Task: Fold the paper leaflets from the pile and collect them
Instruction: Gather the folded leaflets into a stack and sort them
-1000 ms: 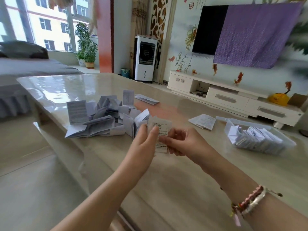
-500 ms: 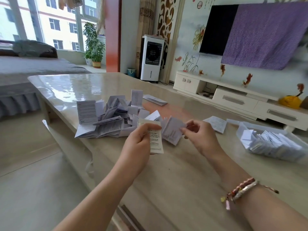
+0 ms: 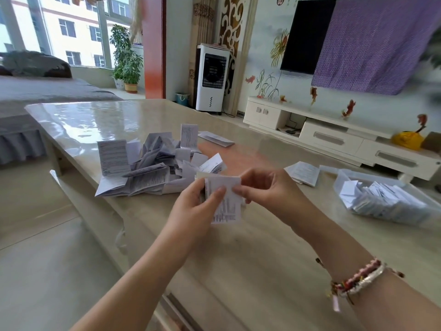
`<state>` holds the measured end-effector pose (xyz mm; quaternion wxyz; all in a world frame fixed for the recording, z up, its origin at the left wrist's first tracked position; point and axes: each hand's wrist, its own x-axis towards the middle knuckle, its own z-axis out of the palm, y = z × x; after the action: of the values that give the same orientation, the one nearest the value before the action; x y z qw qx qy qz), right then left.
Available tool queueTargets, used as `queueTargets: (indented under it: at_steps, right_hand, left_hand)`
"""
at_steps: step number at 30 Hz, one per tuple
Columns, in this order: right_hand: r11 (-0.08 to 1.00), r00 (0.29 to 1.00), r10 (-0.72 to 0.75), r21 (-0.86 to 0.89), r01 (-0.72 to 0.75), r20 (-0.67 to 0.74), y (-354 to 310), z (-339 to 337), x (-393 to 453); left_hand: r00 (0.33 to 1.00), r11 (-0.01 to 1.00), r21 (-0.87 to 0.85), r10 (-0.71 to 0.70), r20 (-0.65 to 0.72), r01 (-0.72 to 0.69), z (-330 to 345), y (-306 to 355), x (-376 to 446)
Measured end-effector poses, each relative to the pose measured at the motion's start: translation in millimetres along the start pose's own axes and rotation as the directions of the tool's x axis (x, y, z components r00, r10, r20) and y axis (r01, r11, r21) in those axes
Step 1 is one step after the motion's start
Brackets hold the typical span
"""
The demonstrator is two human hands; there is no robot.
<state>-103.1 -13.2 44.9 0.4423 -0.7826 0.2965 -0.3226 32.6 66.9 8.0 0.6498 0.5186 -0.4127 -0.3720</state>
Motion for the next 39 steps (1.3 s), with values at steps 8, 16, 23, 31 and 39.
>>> queueTargets:
  at_steps: [8, 16, 23, 31, 39]
  right_hand:
    - [0.907, 0.979, 0.149, -0.374, -0.191, -0.138, 37.0, 2.0, 19.2]
    - [0.989, 0.872, -0.131, -0.117, 0.085, -0.472, 18.8, -24.1, 11.2]
    - [0.758, 0.907, -0.421, -0.557, 0.340, -0.021, 5.5, 1.3, -7.1]
    - [0.442, 0.786, -0.616, -0.808, 0.389, 0.041, 10.6, 10.2, -6.9]
    - [0.478, 0.731, -0.680, -0.721, 0.502, 0.058, 15.1, 18.6, -5.5]
  left_hand:
    - [0.995, 0.997, 0.027, 0.074, -0.059, -0.073, -11.9, -4.3, 6.2]
    - [0.997, 0.995, 0.083, 0.059, -0.042, -0.055, -4.9, -8.0, 7.5]
    - [0.999, 0.992, 0.121, 0.042, 0.019, -0.044, 8.4, -8.5, 3.8]
    - [0.991, 0.990, -0.061, -0.124, 0.043, 0.126, 10.5, 2.9, -1.5]
    - [0.994, 0.992, -0.079, -0.104, -0.032, 0.101, 5.3, 0.6, -2.4]
